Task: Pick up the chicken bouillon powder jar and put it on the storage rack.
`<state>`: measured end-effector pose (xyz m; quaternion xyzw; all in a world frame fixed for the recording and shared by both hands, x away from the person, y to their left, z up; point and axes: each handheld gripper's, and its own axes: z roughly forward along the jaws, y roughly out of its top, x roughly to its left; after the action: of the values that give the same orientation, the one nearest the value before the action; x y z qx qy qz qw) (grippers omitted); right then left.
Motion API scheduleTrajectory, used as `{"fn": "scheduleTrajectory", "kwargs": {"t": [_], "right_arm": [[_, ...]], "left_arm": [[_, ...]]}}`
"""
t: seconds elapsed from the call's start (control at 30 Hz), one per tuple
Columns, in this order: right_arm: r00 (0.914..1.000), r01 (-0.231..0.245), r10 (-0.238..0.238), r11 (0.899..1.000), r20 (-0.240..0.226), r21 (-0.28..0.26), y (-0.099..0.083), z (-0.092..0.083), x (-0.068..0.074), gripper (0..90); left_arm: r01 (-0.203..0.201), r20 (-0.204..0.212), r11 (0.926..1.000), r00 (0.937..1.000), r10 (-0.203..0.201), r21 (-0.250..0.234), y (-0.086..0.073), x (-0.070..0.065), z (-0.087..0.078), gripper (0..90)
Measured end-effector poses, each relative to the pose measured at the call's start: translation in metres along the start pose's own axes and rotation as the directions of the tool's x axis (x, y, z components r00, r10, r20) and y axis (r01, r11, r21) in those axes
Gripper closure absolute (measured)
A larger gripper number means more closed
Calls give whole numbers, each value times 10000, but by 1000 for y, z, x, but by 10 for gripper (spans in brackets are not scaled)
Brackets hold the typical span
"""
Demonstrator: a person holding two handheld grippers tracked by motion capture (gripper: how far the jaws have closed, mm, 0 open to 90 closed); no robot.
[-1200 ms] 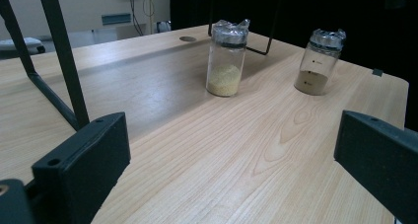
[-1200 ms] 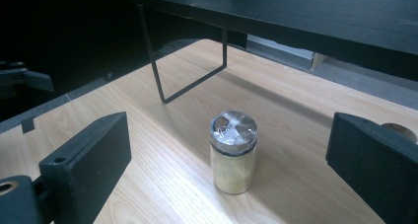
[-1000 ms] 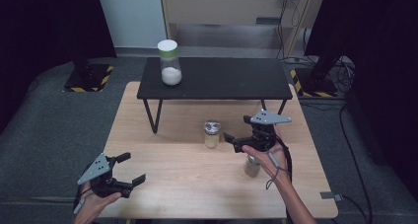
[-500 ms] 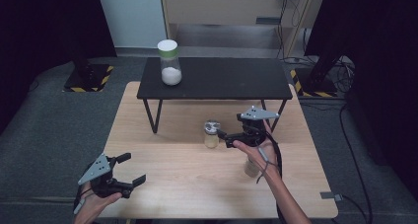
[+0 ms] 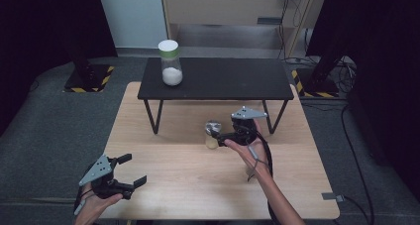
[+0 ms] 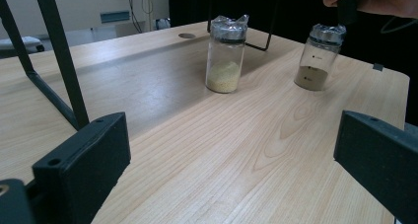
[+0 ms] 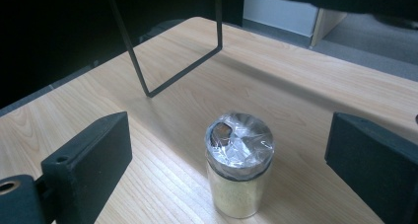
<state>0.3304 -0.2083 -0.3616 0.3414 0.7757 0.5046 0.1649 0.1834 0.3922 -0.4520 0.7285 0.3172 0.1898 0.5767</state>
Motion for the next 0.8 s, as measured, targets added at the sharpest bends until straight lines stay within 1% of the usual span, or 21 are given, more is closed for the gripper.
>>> {"fn": "scheduleTrajectory", "kwargs": {"t": [0.13, 0.2, 0.33, 0.57, 0.63, 0.8], "right_arm": [[9999, 91, -92, 9999, 97, 87, 1, 6, 3, 46], [9997, 135, -139, 9997, 179, 214, 3, 12, 4, 47], [9997, 111, -118, 9994, 225, 327, 5, 18, 5, 48], [9983, 132, -164, 9982, 560, 579, 5, 30, 9, 50], [9987, 74, -105, 9980, 503, 630, 5, 34, 8, 50], [9984, 90, -134, 9969, 554, 787, 7, 44, 9, 51]], "left_arm": [[-6, 15, 10000, 10000, 6, 13, 0, 0, 0, 0], [7, 14, 10000, 10000, -7, -2, 0, 0, 0, 0], [-1, 13, 10000, 10000, 1, 10, 0, 0, 0, 0], [26, 18, 10000, 10000, -26, 2, 0, 0, 0, 0], [24, 16, 10000, 10000, -24, 3, 0, 0, 0, 0], [35, 16, 10000, 10000, -35, 16, 0, 0, 0, 0]]}}
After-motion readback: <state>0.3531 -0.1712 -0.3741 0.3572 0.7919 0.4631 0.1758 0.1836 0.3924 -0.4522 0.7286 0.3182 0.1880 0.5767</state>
